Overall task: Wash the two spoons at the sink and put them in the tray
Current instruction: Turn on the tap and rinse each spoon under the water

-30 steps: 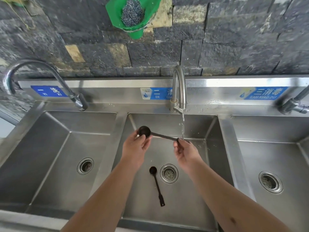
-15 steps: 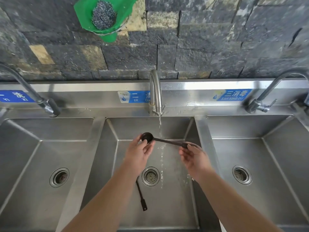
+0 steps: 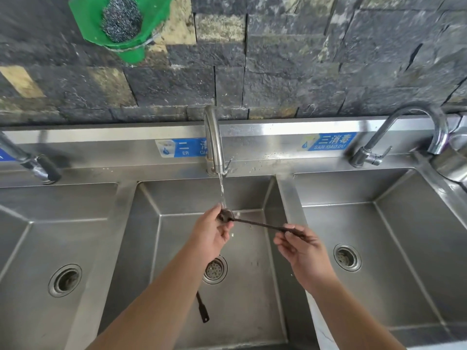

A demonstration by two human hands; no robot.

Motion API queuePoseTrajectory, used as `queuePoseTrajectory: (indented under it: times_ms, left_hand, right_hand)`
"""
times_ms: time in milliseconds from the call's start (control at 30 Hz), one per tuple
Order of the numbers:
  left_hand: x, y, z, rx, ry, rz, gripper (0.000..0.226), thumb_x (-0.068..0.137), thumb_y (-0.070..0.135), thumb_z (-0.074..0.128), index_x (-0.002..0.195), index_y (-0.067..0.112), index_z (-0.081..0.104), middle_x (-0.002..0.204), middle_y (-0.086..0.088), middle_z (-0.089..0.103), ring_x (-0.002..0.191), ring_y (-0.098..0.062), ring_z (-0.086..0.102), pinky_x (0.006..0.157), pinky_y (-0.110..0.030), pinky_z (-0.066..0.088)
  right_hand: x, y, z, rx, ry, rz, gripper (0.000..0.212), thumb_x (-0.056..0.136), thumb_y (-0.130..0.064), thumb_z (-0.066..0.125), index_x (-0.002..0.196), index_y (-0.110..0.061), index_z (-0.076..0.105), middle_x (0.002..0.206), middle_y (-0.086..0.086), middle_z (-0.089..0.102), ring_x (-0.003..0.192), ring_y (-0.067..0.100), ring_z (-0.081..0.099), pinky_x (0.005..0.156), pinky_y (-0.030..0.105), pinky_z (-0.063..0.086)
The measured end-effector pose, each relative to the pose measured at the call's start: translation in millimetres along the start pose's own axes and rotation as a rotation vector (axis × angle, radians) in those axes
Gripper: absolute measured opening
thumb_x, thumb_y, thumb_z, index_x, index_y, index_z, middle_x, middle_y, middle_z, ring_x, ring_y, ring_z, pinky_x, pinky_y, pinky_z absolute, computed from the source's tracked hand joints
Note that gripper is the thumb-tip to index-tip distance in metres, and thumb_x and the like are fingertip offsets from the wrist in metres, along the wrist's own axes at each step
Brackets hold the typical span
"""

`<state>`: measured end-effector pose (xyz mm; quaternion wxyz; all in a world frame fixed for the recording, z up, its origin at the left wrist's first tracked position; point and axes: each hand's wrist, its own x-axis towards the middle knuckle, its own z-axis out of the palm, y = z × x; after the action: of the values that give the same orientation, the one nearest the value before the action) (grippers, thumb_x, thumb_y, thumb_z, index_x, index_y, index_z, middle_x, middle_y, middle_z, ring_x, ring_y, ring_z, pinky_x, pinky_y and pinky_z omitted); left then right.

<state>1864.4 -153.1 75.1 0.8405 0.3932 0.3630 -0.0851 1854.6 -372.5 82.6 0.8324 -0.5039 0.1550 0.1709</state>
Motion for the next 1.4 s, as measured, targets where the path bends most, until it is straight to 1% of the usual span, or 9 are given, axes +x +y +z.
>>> queuePoseTrajectory:
  times_ms: [133,267,333,633,800,933,1167,1300,1400]
  left_hand:
    - [1.6,7.4,3.7,-0.031,0.036,0.035,0.006,0.093,0.004,0.056,0.096,0.008,0.059,0.088,-0.014,0.059,0.064,-0.016,0.052,0.057,-0.024,0.040]
    - [3.4,12.1,1.8,-0.080,0.012,0.083,0.030,0.091,-0.010,0.052,0.119,0.001,0.055,0.105,-0.019,0.061,0.089,-0.024,0.063,0.071,-0.028,0.053]
    - [3.0,14.4,-0.9,-0.105,0.007,0.091,0.029,0.091,-0.010,0.051,0.118,0.000,0.056,0.106,-0.020,0.063,0.092,-0.025,0.065,0.073,-0.029,0.054]
    - [-10.0,45.1,-30.7,-0.184,0.043,0.185,0.022,0.092,-0.011,0.047,0.099,0.003,0.062,0.106,-0.020,0.064,0.095,-0.028,0.066,0.088,-0.036,0.051]
    - [-20.0,67.0,-57.8,-0.243,0.116,0.243,0.024,0.091,-0.011,0.049,0.096,0.006,0.066,0.110,-0.019,0.064,0.091,-0.026,0.070,0.074,-0.031,0.057]
    - [-29.7,81.0,-81.8,-0.281,0.148,0.321,0.025,0.091,-0.012,0.049,0.096,0.006,0.066,0.116,-0.021,0.062,0.089,-0.026,0.070,0.076,-0.031,0.055]
    - [-49.4,99.7,-115.3,-0.327,0.153,0.450,0.023,0.091,-0.011,0.049,0.099,0.005,0.063,0.110,-0.020,0.065,0.079,-0.021,0.074,0.074,-0.028,0.061]
    - [-46.3,91.9,-117.4,-0.267,0.152,0.413,0.023,0.093,-0.006,0.048,0.103,0.010,0.062,0.105,-0.018,0.068,0.081,-0.022,0.074,0.083,-0.035,0.058]
    - [-33.9,76.9,-106.0,-0.125,0.140,0.306,0.024,0.095,0.005,0.050,0.112,0.019,0.061,0.105,-0.014,0.072,0.088,-0.023,0.074,0.078,-0.036,0.055]
  right_hand:
    - [-6.0,8.0,1.2,-0.138,0.002,-0.066,0.017,0.094,-0.009,0.057,0.083,-0.014,0.069,0.082,0.012,0.071,0.078,0.020,0.070,0.072,0.027,0.056]
    - [0.6,16.5,-1.1,-0.155,0.074,-0.069,0.022,0.096,0.004,0.048,0.094,-0.013,0.062,0.083,0.012,0.070,0.075,0.018,0.071,0.068,0.023,0.057]
    - [5.2,19.5,1.2,-0.090,0.097,-0.052,0.022,0.096,0.006,0.046,0.096,-0.013,0.058,0.081,0.013,0.069,0.071,0.017,0.071,0.066,0.023,0.057]
    - [35.0,36.3,44.6,0.143,0.112,0.041,0.017,0.096,0.006,0.047,0.095,-0.010,0.053,0.083,0.018,0.065,0.066,0.017,0.071,0.061,0.023,0.059]
    - [44.2,47.6,77.8,0.167,0.061,0.093,0.017,0.094,0.008,0.049,0.091,-0.006,0.058,0.073,0.014,0.070,0.067,0.020,0.072,0.062,0.025,0.059]
    - [45.9,56.8,106.8,0.164,0.006,0.131,0.018,0.095,0.008,0.049,0.094,-0.009,0.056,0.068,0.013,0.072,0.064,0.019,0.072,0.058,0.024,0.059]
    - [40.2,63.8,147.9,0.114,-0.108,0.185,0.018,0.097,0.006,0.046,0.096,-0.010,0.055,0.089,0.018,0.066,0.073,0.022,0.071,0.062,0.024,0.059]
    - [34.1,55.6,143.3,0.135,-0.096,0.189,0.018,0.098,0.002,0.046,0.098,-0.011,0.058,0.084,0.016,0.070,0.072,0.023,0.072,0.062,0.025,0.060]
    - [29.8,42.5,122.0,0.167,-0.065,0.157,0.019,0.099,-0.001,0.046,0.097,-0.012,0.061,0.078,0.013,0.073,0.071,0.022,0.073,0.061,0.025,0.059]
